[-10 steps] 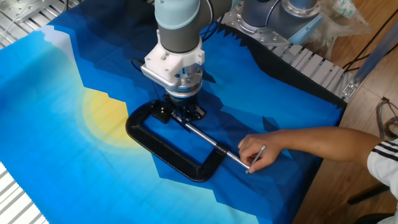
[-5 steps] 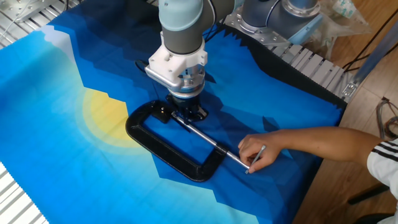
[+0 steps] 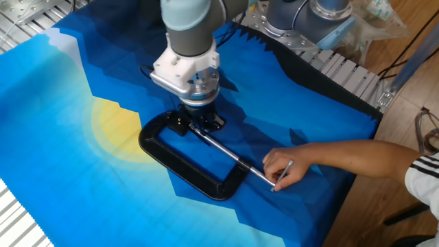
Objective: Turn the hands of a clock
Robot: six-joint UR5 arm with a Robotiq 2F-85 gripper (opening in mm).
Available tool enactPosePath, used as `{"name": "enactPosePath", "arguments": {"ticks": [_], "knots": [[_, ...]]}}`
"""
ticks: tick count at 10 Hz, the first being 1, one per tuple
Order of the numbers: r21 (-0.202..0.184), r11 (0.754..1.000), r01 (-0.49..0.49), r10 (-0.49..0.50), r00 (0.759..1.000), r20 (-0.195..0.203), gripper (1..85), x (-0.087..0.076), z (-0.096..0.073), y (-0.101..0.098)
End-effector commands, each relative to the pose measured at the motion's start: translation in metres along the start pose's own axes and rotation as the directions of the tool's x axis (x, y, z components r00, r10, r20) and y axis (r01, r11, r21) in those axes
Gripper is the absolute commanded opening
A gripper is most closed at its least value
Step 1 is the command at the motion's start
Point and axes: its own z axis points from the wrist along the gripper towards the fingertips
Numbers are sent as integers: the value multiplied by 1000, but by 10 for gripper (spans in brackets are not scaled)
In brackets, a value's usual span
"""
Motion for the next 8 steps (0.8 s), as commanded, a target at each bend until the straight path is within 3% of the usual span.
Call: {"name": "enactPosePath", "arguments": {"ticks": [1,4,8], "knots": [[-34,999,7,-7,1000,16,13,-15,6,4],[-37,999,20,-19,1000,18,13,-18,10,8],[-29,998,56,-56,998,3,13,-31,1,4]]}}
